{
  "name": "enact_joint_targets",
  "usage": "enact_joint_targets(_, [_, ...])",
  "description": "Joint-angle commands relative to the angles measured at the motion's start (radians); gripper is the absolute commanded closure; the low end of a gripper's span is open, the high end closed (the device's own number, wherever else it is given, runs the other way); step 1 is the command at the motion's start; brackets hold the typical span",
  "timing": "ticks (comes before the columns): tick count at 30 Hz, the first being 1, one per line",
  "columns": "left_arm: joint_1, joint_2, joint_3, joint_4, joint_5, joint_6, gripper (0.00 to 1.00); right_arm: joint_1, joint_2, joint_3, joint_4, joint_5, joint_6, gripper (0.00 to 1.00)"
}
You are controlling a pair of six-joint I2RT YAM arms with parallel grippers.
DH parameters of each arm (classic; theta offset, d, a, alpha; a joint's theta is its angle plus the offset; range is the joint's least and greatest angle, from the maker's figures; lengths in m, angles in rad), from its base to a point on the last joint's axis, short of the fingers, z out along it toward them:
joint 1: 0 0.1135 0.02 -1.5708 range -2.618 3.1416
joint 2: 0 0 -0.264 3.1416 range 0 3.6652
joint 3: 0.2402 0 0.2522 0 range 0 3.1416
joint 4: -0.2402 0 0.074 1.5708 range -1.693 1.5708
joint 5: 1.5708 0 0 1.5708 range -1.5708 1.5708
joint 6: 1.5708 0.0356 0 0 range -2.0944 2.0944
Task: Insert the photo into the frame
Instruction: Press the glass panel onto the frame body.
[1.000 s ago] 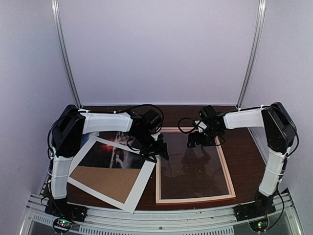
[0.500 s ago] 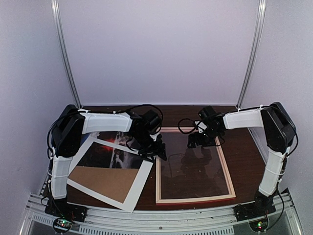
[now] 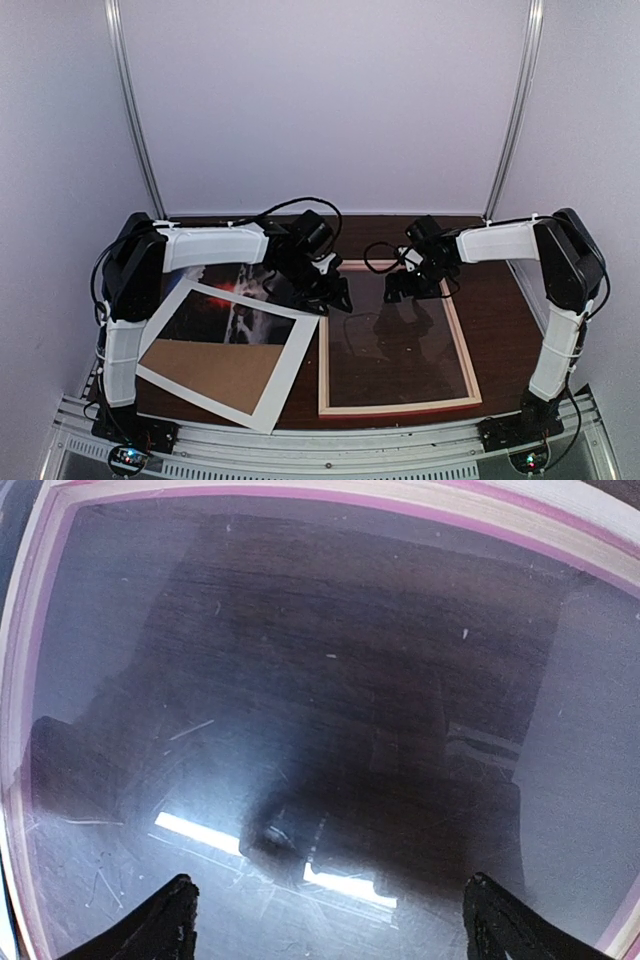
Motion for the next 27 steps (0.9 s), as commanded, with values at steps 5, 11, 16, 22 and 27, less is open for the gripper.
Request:
enact_joint_targets(5, [-0.018, 0.014, 0.035, 0.09, -0.018, 0.024, 0.35, 0.004, -0.069, 0.035, -0.023, 0.005, 0.006, 0.08])
enact_joint_targets(11, [-0.022, 0.06, 0.047, 0.092, -0.026, 0.029, 0.36, -0.01, -0.108, 0.019, -0.023, 0.0, 0.017, 0.08])
enact_joint_targets(16, [-0.022, 0.089, 0.06, 0.067, -0.062, 0.03, 0.36, -0.023, -0.139, -0.001, -0.026, -0.001, 0.02, 0.08])
enact_joint_targets(22, [-0.032, 0.105, 0.07, 0.02, -0.105, 0.03, 0.36, -0.031, -0.153, -0.027, -0.029, 0.005, 0.018, 0.08])
enact_joint_targets(27, [-0.044, 0.127, 0.089, -0.045, -0.142, 0.017, 0.36, -0.031, -0.161, -0.05, -0.024, 0.011, 0.025, 0.08])
